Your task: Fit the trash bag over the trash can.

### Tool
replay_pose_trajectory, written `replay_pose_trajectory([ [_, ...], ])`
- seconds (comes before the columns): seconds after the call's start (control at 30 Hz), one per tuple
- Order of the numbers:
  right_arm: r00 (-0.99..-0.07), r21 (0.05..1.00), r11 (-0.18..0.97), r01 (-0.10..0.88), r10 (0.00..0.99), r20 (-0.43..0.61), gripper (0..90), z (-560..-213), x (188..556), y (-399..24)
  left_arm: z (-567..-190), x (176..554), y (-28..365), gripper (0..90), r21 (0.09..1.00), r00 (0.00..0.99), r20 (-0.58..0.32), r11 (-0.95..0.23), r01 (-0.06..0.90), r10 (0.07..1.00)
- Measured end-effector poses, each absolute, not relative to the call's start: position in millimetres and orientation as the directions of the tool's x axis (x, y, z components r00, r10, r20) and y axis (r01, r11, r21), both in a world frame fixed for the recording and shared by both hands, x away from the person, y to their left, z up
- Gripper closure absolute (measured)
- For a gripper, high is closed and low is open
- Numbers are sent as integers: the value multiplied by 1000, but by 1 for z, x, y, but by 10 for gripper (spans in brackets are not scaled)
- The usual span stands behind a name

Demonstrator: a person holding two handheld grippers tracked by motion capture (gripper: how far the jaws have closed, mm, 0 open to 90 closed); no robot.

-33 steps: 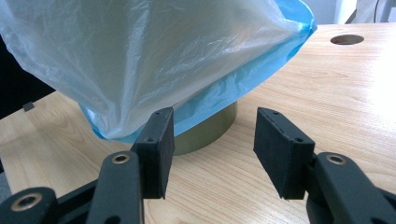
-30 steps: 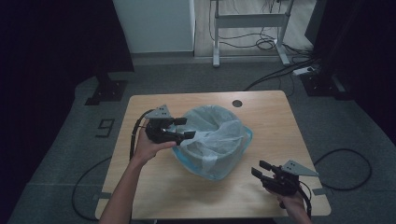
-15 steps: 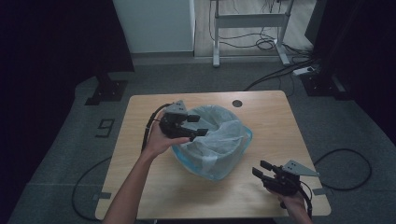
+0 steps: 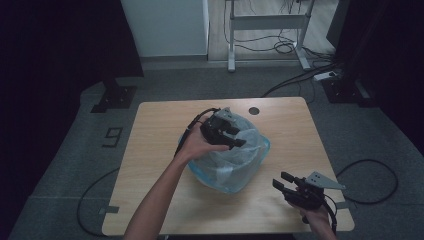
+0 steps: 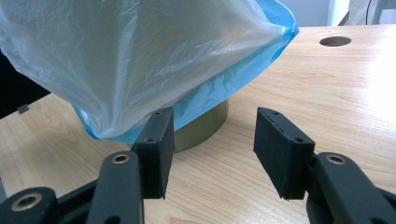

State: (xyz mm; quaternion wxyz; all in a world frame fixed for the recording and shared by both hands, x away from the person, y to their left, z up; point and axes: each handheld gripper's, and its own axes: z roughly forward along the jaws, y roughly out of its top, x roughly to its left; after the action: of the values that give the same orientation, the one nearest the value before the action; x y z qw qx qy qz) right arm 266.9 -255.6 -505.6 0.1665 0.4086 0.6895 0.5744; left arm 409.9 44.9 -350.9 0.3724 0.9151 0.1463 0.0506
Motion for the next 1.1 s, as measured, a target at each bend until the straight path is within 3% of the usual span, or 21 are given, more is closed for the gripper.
replay_pose_trajectory([
  [0.53,-608,928,4,371,757,240,471,-505,267,-257,-367,415,15,565,554,961,-10,-799,235,275],
  [0.87,-597,929,-10,370,764,246,466,-504,266,-261,-354,411,35,312,661,934,31,-708,247,355],
  [1.1,-598,929,-4,371,764,242,460,-505,266,-259,-336,393,78,259,770,899,38,-586,253,437],
])
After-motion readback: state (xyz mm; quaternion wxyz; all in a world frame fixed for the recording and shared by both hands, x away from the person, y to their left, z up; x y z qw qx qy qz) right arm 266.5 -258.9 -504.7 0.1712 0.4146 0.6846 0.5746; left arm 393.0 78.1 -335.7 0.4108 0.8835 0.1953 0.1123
